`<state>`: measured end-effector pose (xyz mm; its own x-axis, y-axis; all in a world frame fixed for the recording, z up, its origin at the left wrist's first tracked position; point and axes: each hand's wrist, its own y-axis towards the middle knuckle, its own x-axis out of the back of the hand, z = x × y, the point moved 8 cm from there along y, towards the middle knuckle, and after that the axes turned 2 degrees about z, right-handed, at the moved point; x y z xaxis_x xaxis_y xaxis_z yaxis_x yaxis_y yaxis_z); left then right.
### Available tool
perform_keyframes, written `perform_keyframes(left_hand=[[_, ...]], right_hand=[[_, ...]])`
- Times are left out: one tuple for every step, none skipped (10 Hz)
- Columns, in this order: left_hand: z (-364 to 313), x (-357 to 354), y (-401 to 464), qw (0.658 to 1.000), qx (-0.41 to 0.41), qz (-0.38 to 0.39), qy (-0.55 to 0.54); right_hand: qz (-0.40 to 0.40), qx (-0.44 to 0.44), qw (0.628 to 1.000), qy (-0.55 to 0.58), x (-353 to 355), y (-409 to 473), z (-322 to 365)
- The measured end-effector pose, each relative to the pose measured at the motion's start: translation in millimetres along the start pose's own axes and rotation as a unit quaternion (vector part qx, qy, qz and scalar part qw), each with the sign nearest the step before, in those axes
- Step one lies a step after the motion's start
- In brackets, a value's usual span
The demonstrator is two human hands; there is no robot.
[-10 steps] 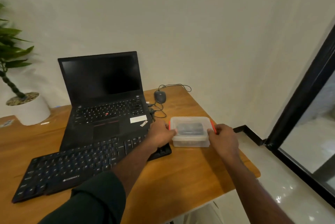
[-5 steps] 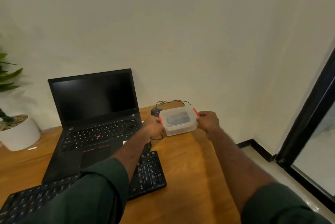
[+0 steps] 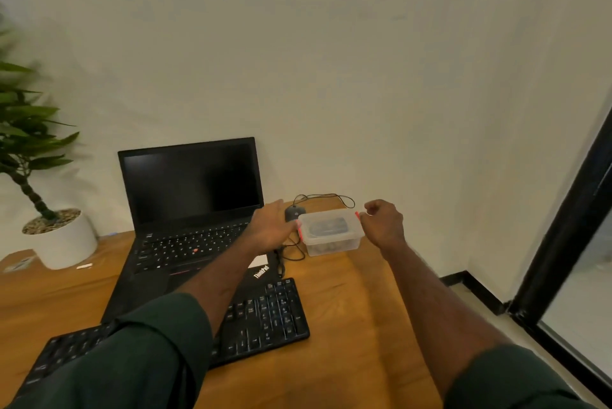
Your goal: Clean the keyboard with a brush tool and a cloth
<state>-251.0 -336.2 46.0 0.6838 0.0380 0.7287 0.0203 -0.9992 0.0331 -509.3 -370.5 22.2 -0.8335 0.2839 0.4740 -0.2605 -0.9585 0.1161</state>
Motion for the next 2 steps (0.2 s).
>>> perform_keyframes(left_hand=[[-20, 38, -33, 0.998, -0.036, -0.037, 0.026], [-39, 77, -69, 0.989, -0.095, -0.097, 0.065]], right_hand=[[0.011, 0.069, 0.997, -0.035, 7, -23, 45], [-0.001, 0.141, 0.988, -0.057, 18, -51, 95]])
